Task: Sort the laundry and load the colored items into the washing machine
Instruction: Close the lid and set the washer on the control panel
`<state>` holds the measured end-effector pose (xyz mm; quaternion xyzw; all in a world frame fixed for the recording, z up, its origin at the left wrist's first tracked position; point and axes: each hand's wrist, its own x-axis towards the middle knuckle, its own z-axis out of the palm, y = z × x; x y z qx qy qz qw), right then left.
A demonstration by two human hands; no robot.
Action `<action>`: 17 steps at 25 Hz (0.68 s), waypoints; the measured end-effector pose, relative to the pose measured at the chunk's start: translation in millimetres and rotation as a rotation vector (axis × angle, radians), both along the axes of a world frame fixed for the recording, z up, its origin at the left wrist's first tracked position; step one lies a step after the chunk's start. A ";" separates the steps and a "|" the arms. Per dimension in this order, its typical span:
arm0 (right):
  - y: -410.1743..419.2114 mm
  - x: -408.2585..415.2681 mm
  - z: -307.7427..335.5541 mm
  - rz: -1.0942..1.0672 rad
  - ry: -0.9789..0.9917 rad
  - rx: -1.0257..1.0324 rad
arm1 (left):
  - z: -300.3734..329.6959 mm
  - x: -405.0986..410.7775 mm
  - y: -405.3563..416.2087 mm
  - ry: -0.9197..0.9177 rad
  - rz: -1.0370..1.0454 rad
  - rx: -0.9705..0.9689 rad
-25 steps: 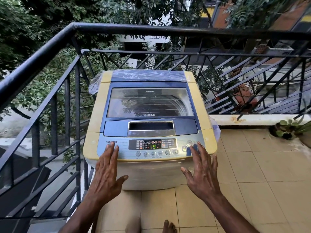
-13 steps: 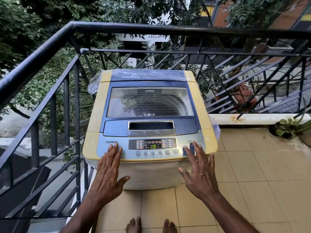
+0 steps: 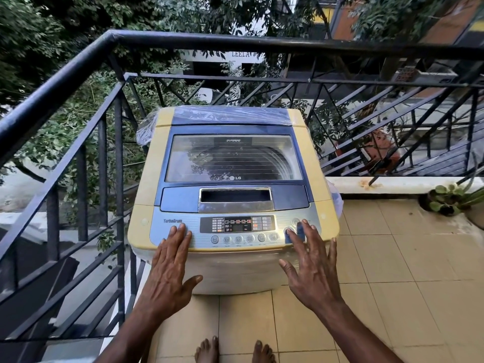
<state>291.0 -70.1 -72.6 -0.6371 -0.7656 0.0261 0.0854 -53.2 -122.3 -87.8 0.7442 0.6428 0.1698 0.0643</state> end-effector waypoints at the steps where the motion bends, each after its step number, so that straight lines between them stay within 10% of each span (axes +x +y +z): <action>1: 1.2 0.9 0.6 0.001 -0.023 0.015 | -0.5 0.2 0.0 0.004 -0.001 -0.001; 8: 6.8 3.5 8.8 0.066 -0.224 0.095 | -3.9 4.1 1.6 0.012 0.007 -0.009; 17: 7.6 -6.1 19.9 0.016 0.032 0.029 | 16.0 5.5 8.1 -0.009 0.015 -0.007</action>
